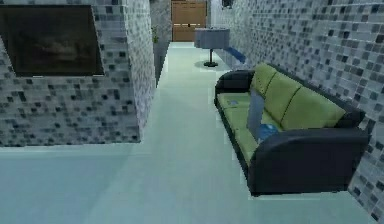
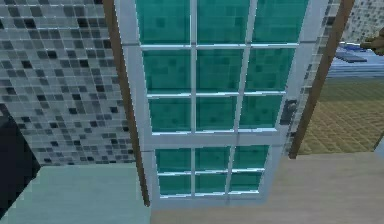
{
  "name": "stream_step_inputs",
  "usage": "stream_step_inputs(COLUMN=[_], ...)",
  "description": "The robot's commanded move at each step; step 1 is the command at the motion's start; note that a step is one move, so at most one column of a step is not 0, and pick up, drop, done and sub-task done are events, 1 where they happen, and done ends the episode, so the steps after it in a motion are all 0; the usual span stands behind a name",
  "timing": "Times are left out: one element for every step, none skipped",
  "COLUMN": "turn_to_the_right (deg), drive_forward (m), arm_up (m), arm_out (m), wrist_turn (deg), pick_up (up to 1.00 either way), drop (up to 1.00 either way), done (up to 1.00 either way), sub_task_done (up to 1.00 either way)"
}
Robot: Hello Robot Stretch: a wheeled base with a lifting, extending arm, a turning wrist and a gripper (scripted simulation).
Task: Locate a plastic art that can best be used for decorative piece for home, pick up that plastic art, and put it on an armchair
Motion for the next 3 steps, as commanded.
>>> stream_step_inputs(turn_to_the_right=[-3.0, 0.0, -27.0], drive_forward=[0.00, 1.00, 0.00], arm_up=[0.00, 0.00, 0.00], arm_out=[0.00, 0.00, 0.00], wrist_turn=[0.0, 0.0, 0.0], pick_up=[0.00, 0.00, 0.00], drop=[0.00, 0.00, 0.00], done=[0.00, 0.00, 0.00], sub_task_done=[0.00, 0.00, 0.00])
